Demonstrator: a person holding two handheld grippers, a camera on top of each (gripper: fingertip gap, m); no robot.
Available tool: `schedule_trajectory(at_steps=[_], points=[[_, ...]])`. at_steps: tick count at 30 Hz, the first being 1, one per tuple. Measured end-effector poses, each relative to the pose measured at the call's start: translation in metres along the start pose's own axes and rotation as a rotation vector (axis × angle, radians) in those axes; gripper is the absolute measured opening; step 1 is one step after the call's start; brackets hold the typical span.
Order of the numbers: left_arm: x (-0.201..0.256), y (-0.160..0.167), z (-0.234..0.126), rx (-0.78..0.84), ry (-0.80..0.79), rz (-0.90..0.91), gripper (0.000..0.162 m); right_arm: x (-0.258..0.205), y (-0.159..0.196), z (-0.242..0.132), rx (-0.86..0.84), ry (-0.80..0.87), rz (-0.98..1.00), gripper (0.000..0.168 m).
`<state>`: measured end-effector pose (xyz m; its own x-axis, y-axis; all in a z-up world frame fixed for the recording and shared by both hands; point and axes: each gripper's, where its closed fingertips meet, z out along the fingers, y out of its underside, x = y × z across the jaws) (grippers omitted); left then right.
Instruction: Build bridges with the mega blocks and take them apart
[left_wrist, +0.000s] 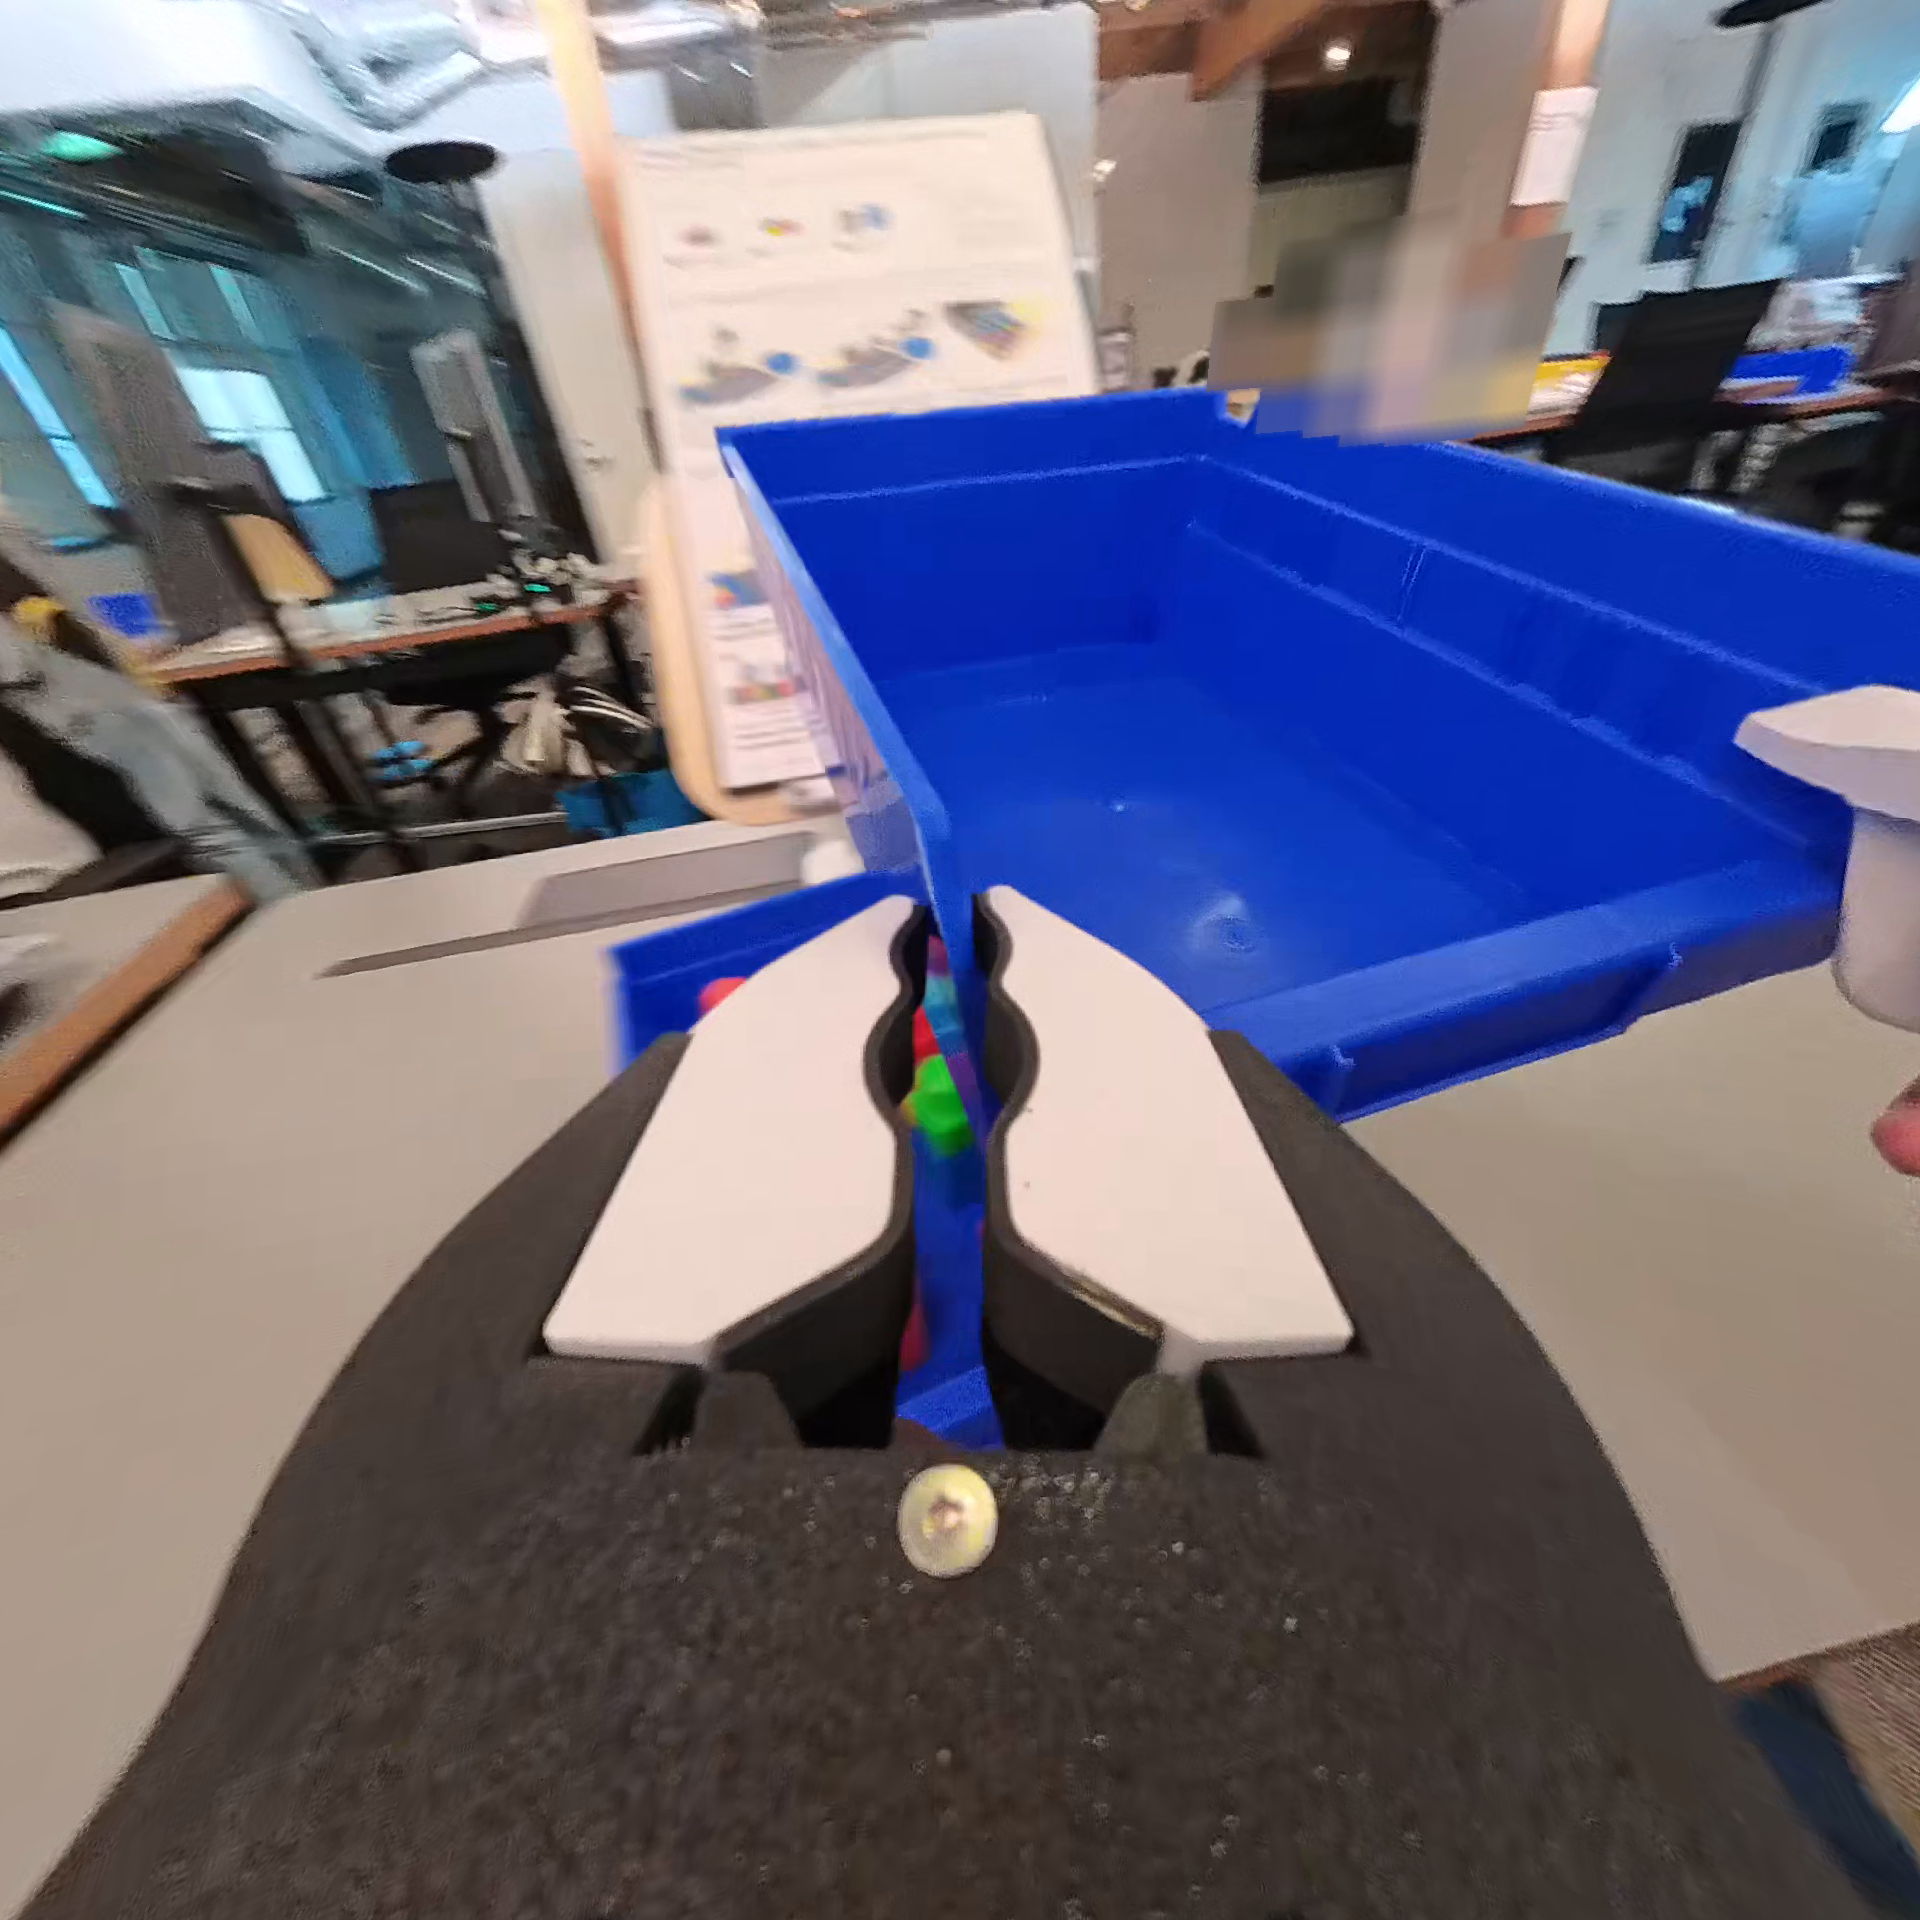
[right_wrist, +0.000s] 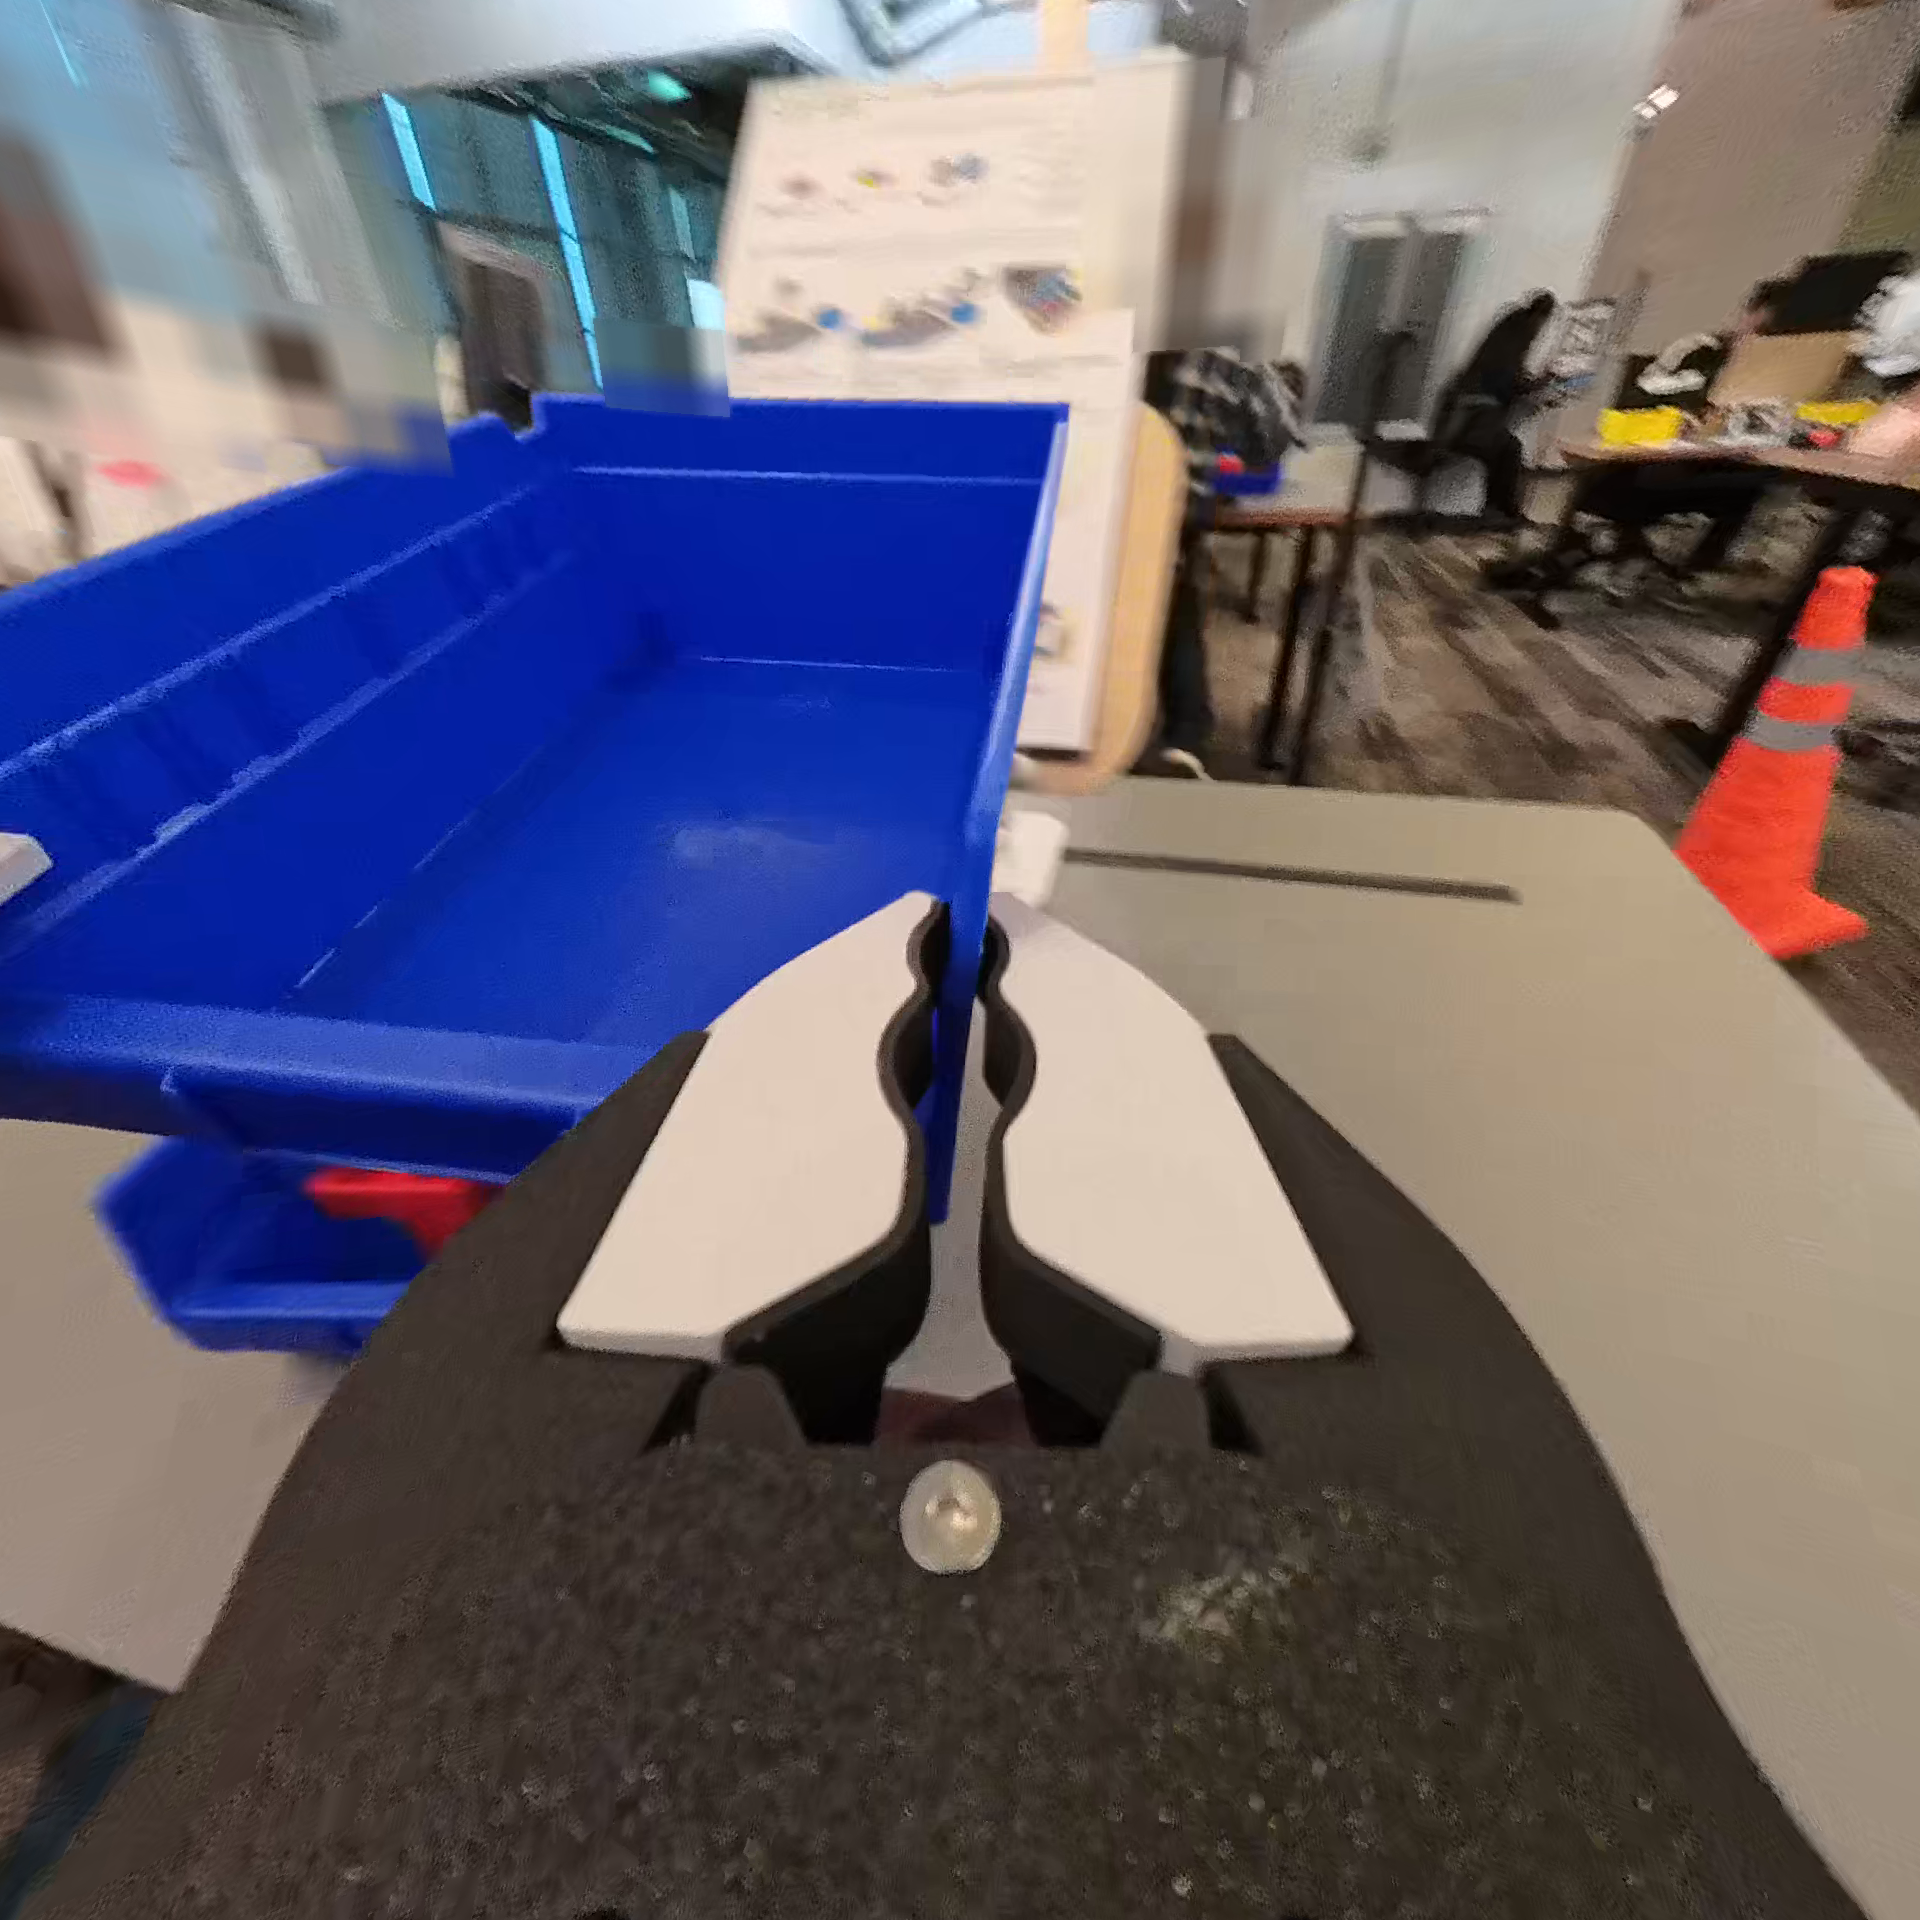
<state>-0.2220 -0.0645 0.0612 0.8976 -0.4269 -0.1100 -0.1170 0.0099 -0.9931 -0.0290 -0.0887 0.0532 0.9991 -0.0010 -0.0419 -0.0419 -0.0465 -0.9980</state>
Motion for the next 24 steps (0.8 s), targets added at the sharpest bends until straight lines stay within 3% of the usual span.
schedule_trajectory(at_steps=[6,10,14,22,23,24], points=[[0.149,0.044,0.079,-0.083,0.196,-0.025,0.006,0.155,0.057,-0.029,-0.094,0.210,0.031,0.004],[0.221,0.077,0.122,-0.110,0.247,0.002,0.005,0.226,0.104,-0.039,-0.124,0.306,0.088,0.005],[0.249,0.105,0.142,-0.140,0.224,-0.008,0.004,0.257,0.140,-0.028,-0.217,0.298,0.123,0.005],[0.273,0.140,0.147,-0.198,0.270,0.007,0.008,0.286,0.156,-0.016,-0.242,0.346,0.041,0.003],[0.277,0.146,0.148,-0.221,0.293,0.001,0.015,0.286,0.164,-0.013,-0.262,0.329,0.030,0.003],[0.281,0.149,0.147,-0.241,0.317,-0.005,0.032,0.286,0.172,-0.010,-0.286,0.305,0.025,0.005]])
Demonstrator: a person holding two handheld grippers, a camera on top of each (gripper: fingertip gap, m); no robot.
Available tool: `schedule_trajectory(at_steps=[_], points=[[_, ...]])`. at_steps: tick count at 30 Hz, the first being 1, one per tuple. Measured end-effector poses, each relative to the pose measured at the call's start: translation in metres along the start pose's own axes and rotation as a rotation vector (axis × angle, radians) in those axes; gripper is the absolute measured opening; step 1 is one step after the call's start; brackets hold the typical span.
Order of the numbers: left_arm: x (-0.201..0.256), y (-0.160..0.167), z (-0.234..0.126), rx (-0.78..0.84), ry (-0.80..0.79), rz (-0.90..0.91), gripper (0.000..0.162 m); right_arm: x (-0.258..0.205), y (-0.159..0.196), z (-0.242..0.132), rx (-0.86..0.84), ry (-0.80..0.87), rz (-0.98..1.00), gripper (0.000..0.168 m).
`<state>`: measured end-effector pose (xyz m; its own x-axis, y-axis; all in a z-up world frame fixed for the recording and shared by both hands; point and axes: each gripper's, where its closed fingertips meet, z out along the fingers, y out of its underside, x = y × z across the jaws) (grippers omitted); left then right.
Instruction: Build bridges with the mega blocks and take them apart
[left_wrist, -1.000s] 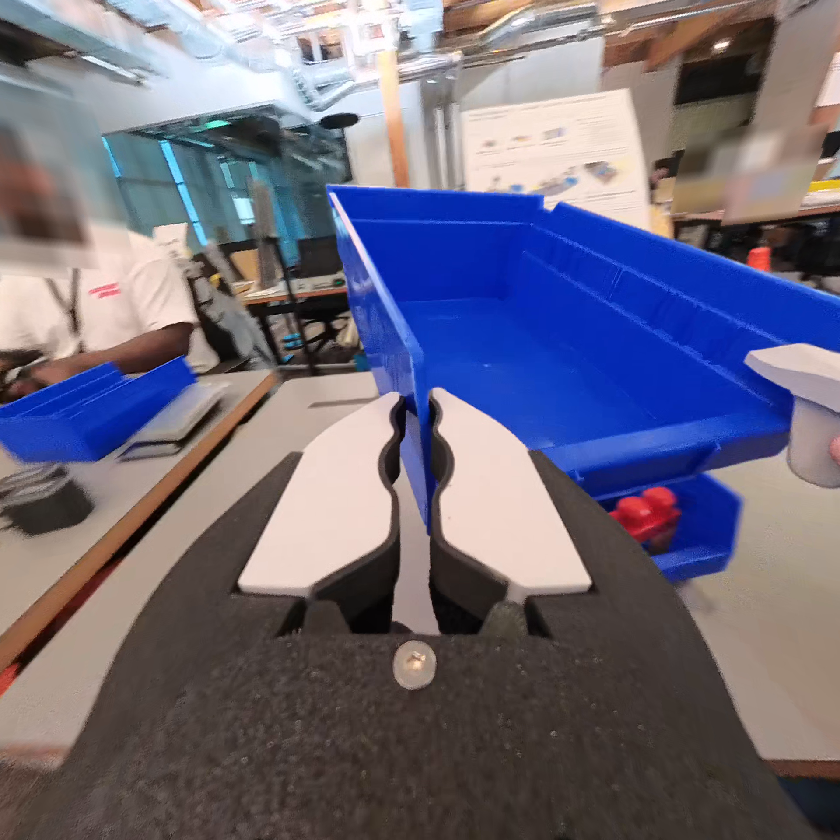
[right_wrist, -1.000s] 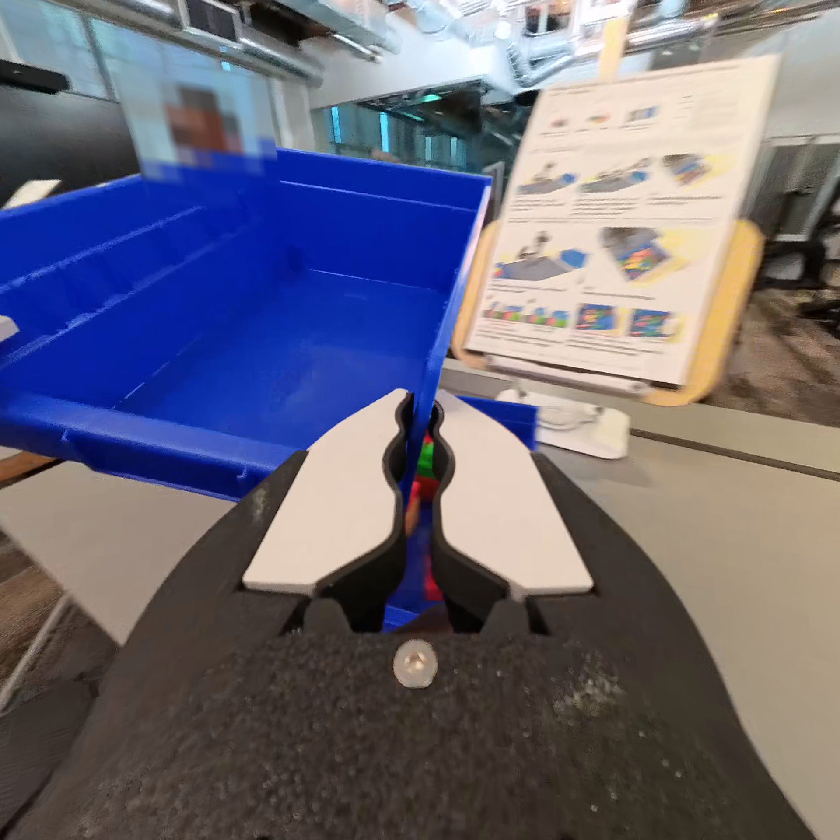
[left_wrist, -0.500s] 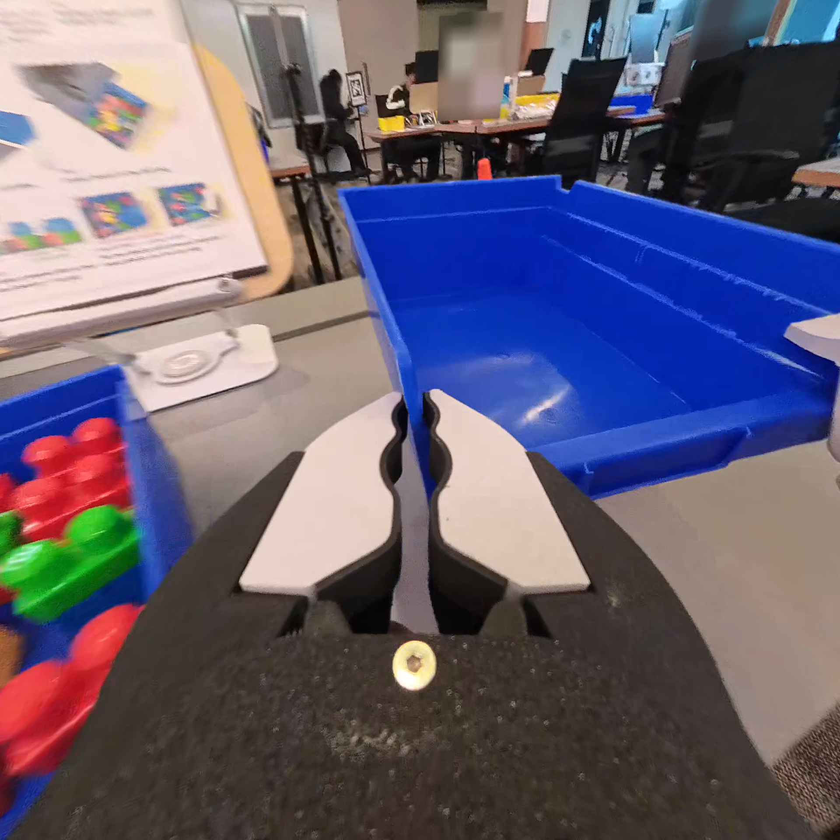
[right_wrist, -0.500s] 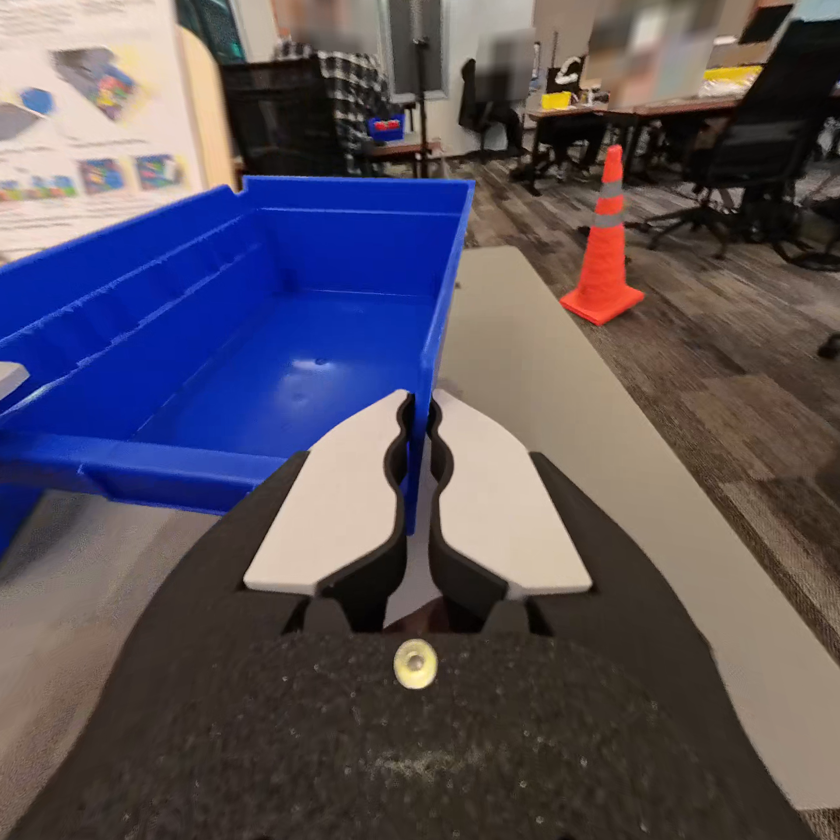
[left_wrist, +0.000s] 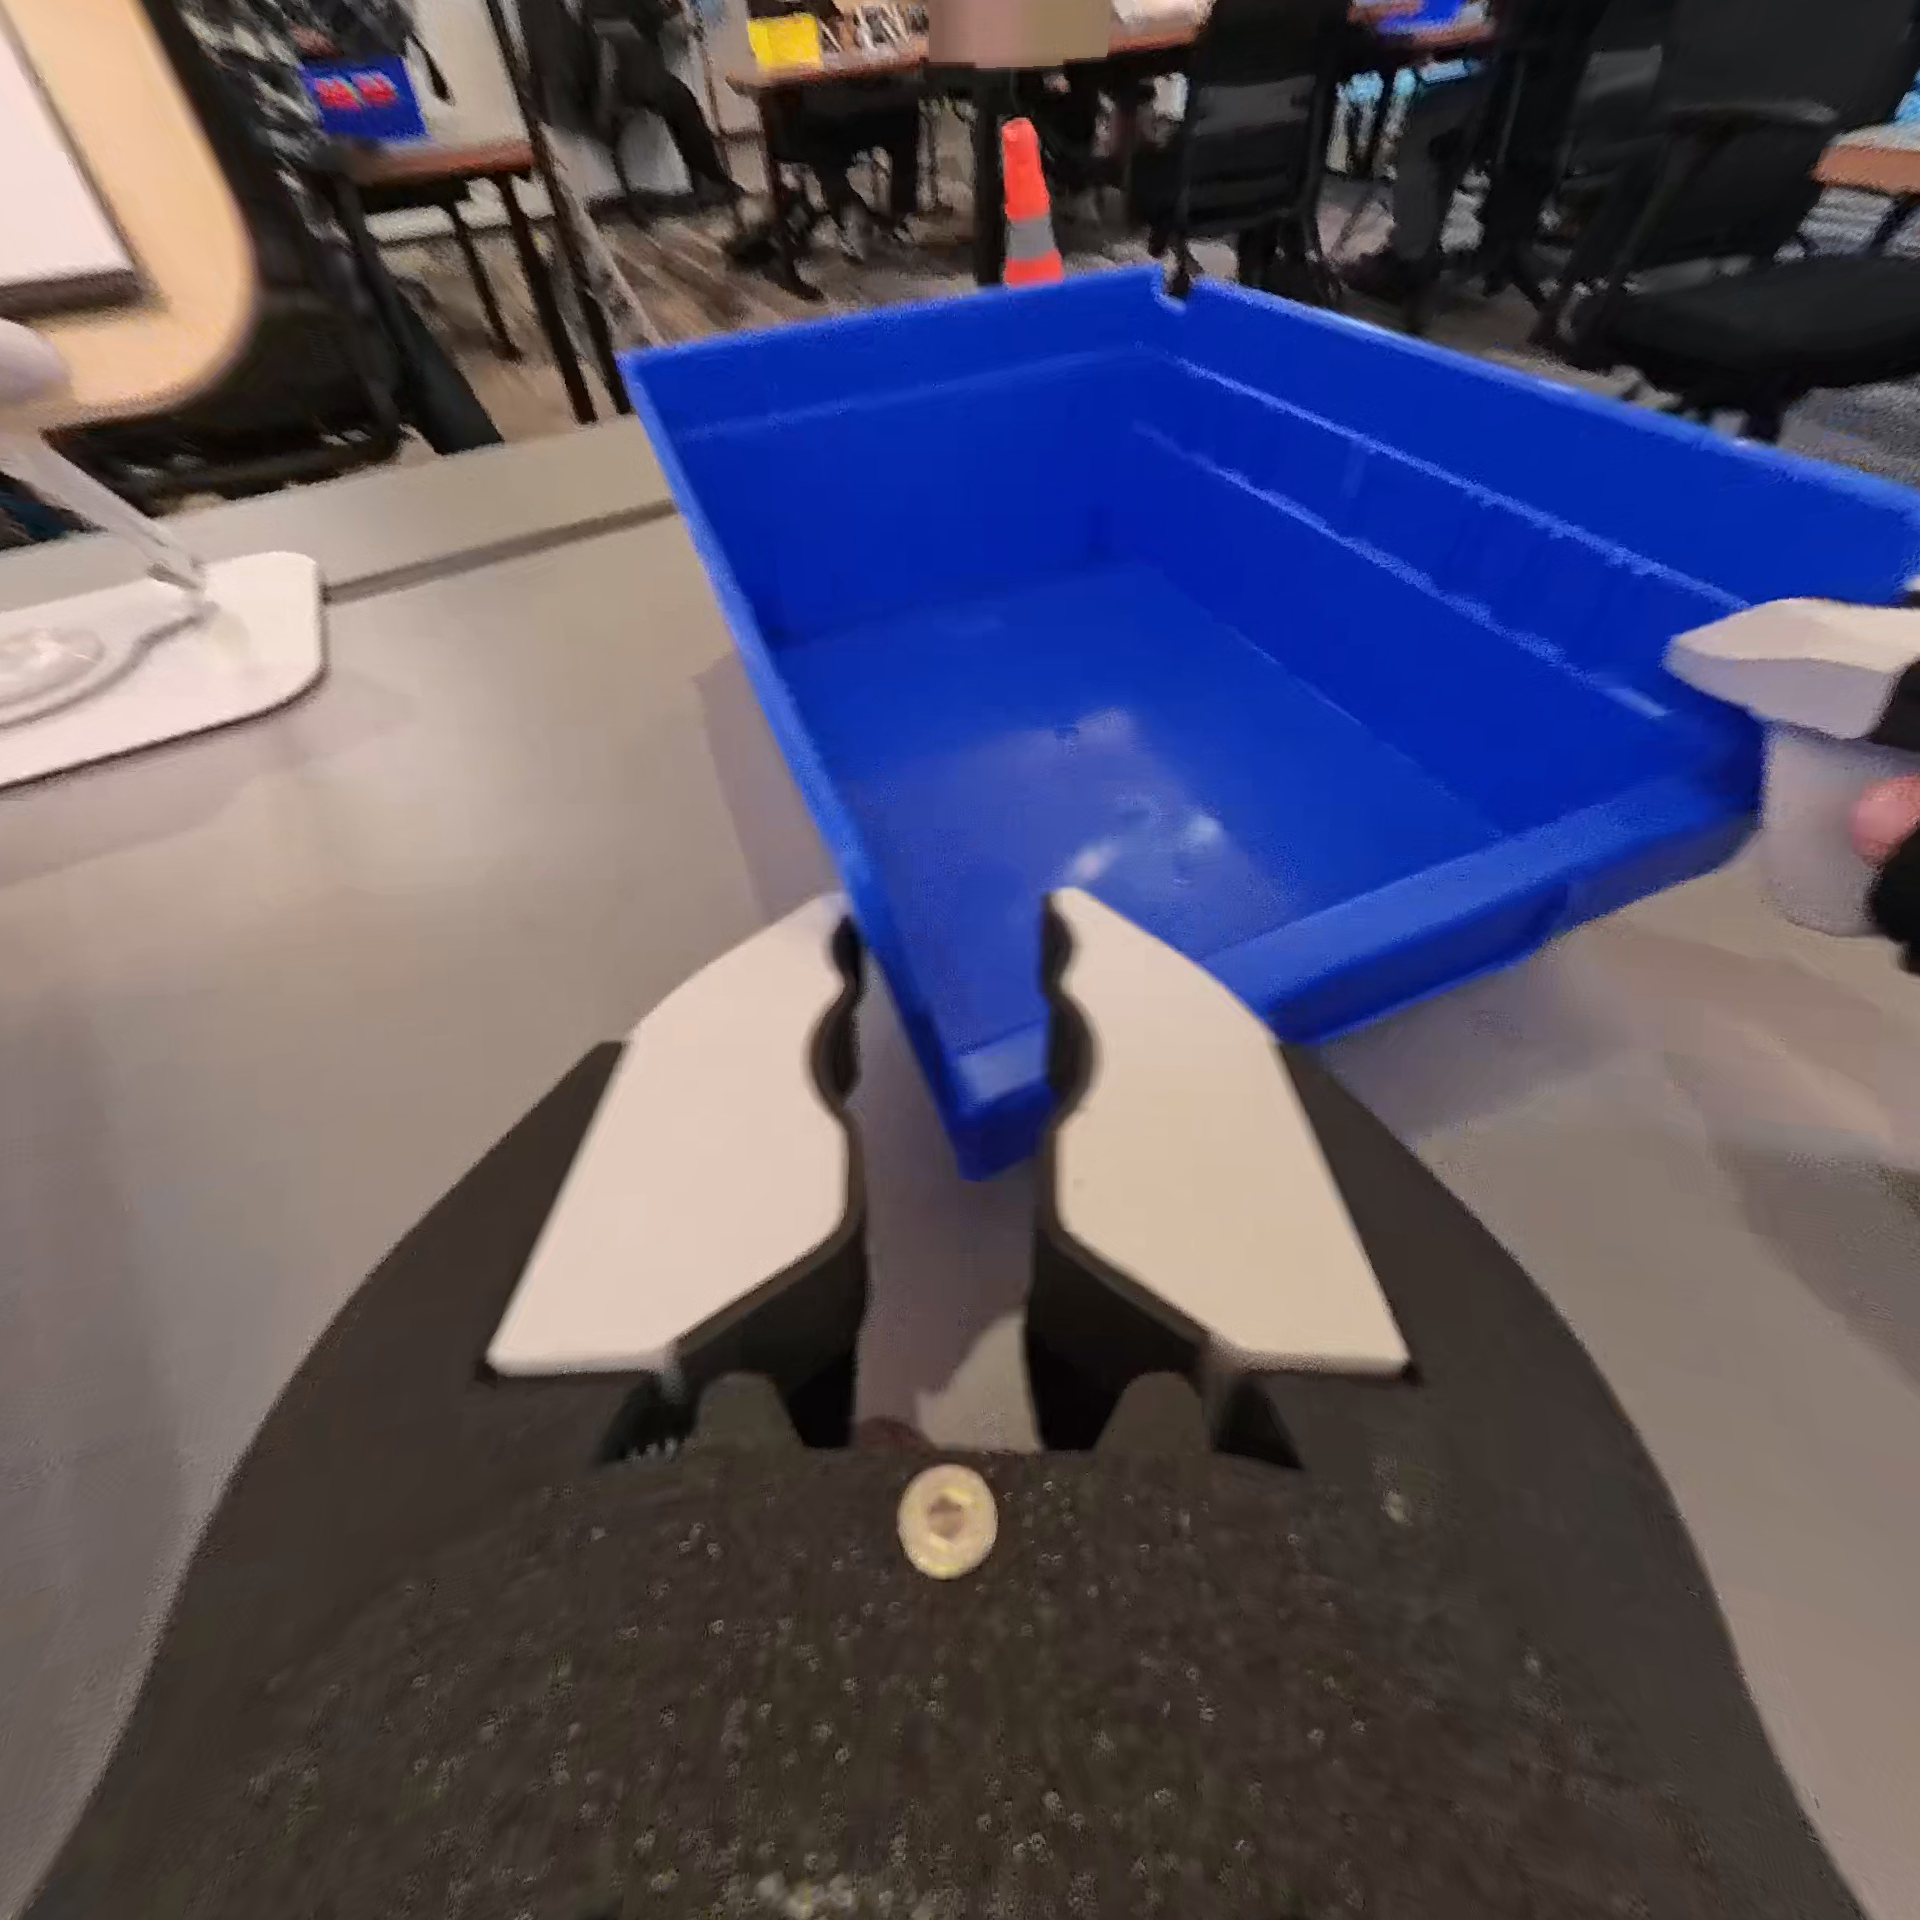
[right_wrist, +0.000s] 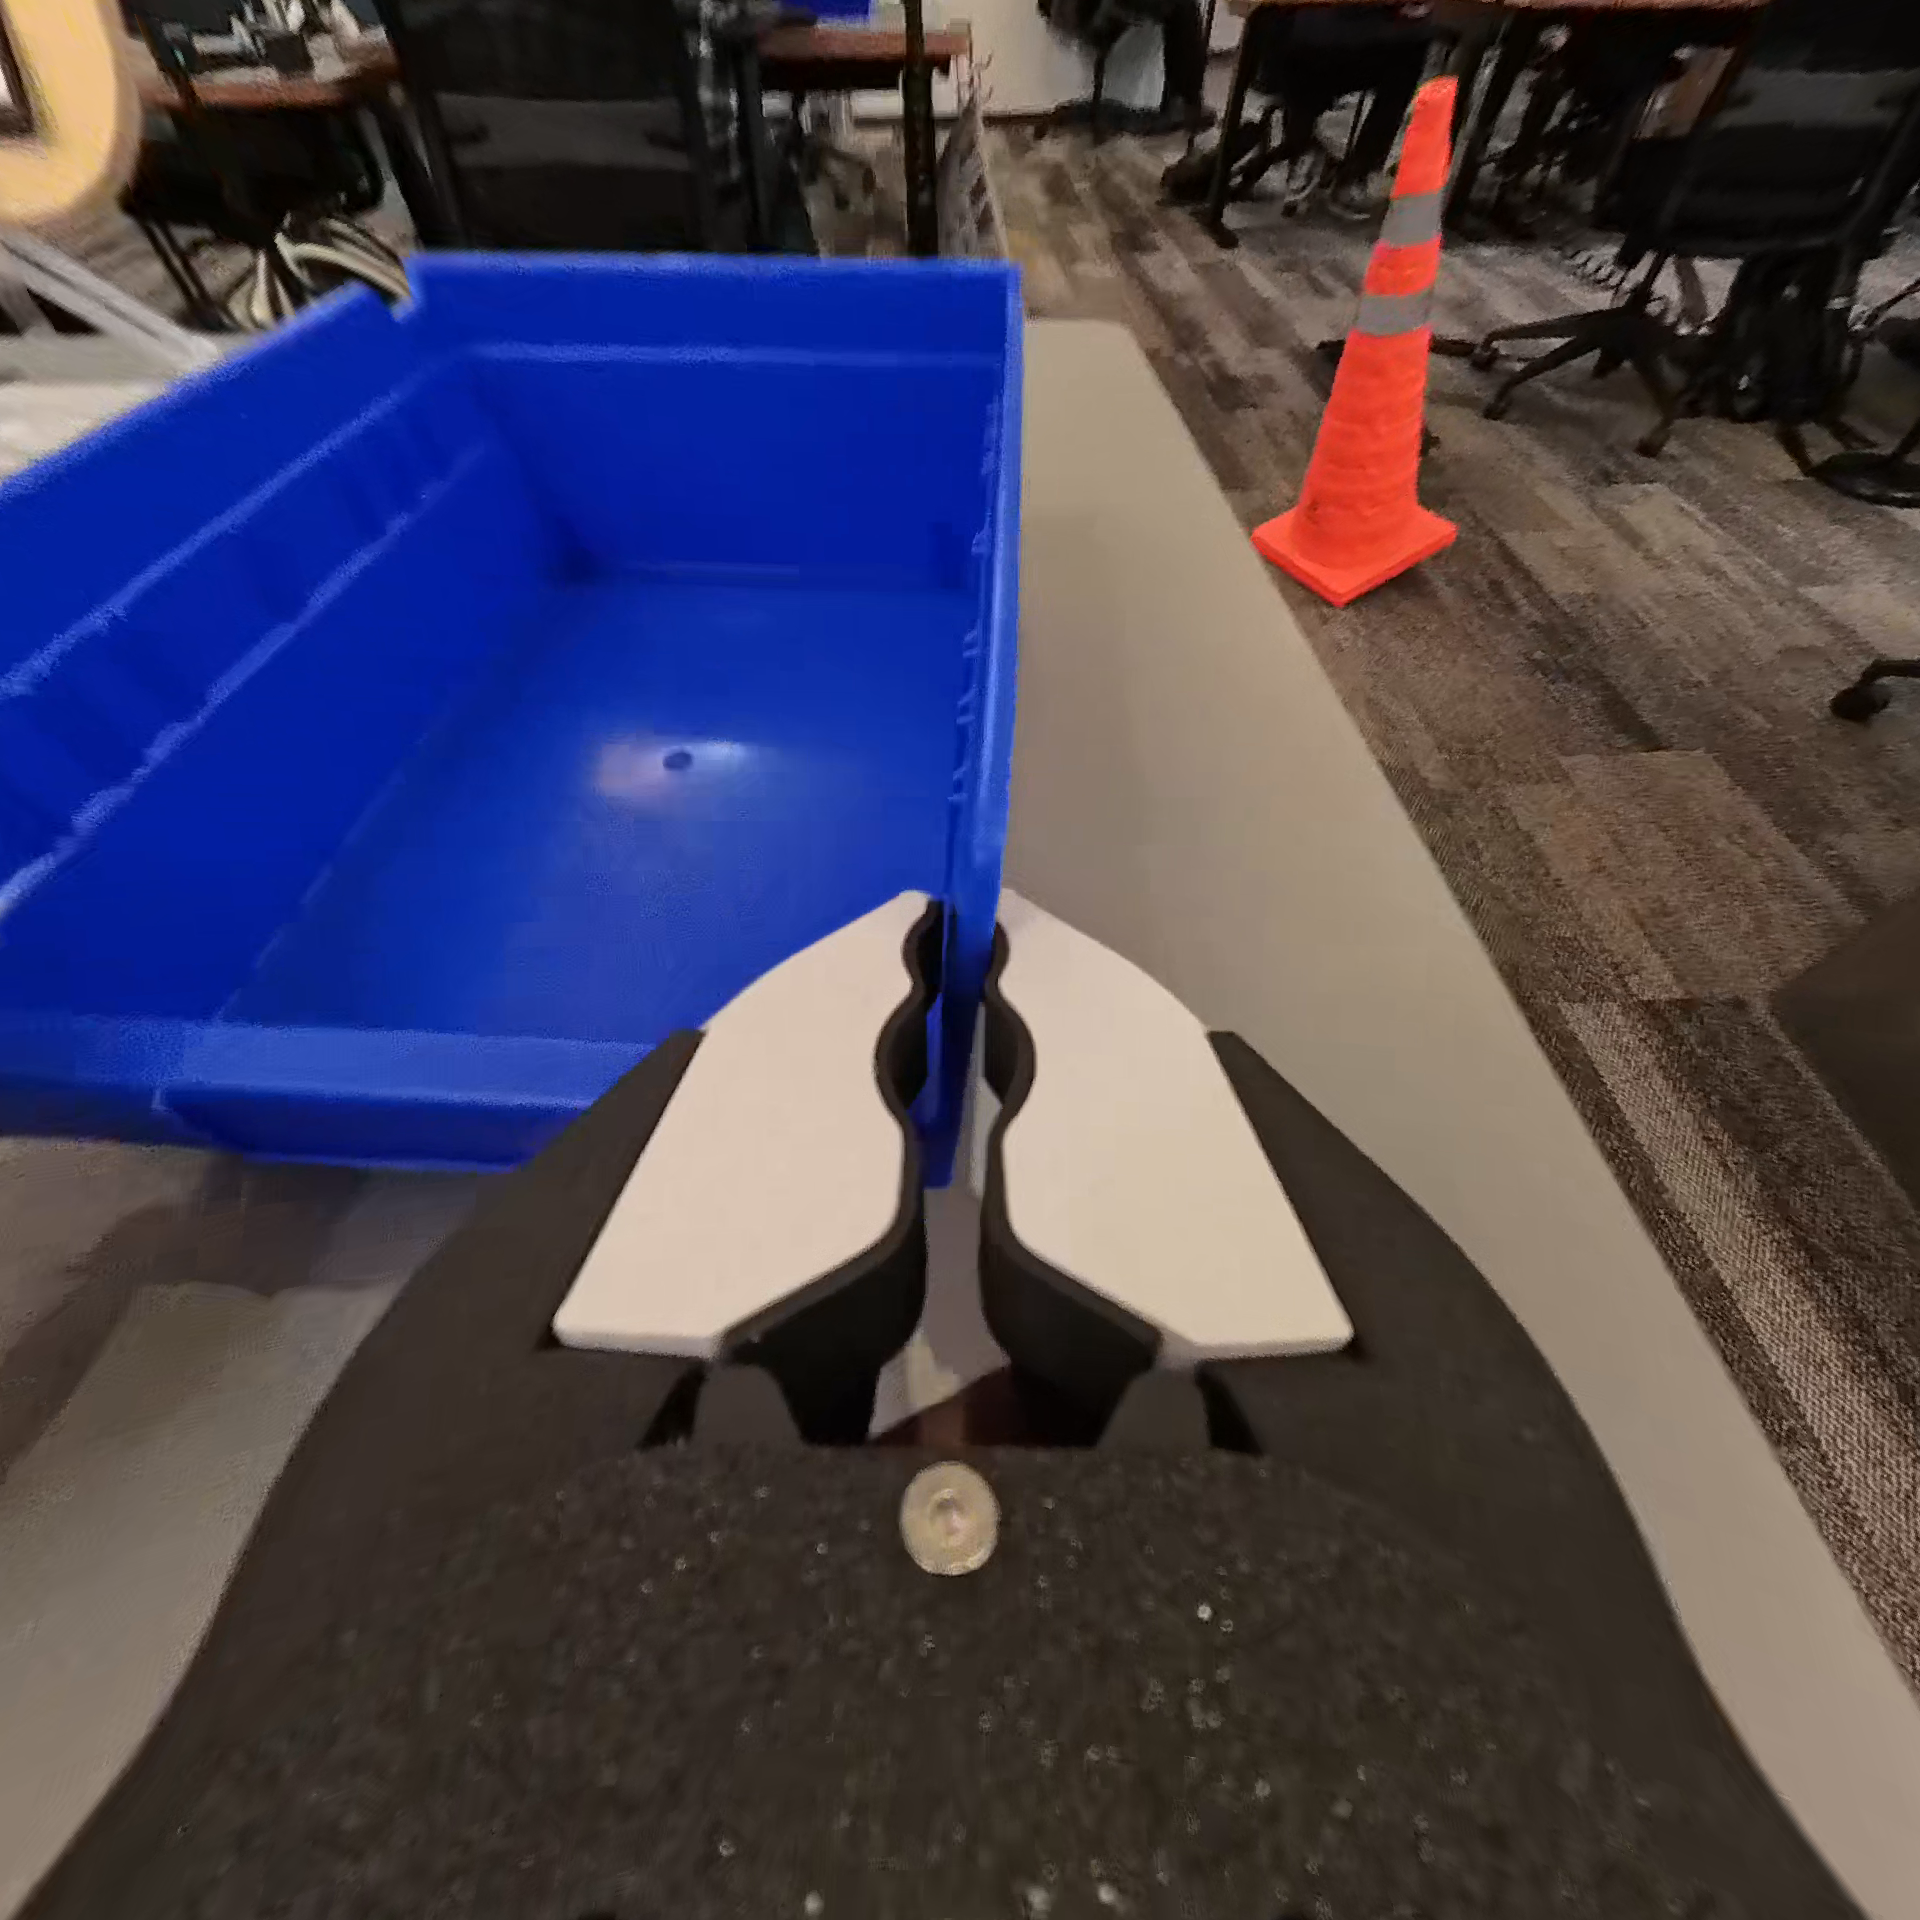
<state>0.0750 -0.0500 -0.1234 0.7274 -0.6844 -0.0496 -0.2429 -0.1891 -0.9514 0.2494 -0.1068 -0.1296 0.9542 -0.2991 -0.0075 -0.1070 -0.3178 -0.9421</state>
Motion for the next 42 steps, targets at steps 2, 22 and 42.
schedule_trajectory(at_steps=[2,22,42], points=[[0.002,-0.002,-0.005,-0.004,0.030,-0.019,0.050,-0.002,-0.002,0.000,0.000,-0.029,0.004,0.013],[-0.305,0.054,-0.270,-0.012,-0.317,-0.224,0.051,-0.355,-0.016,-0.096,0.099,-0.575,-0.142,0.033],[-0.401,0.072,-0.264,-0.056,-0.537,-0.166,0.002,-0.478,-0.006,-0.037,0.022,-0.345,0.002,0.003]])
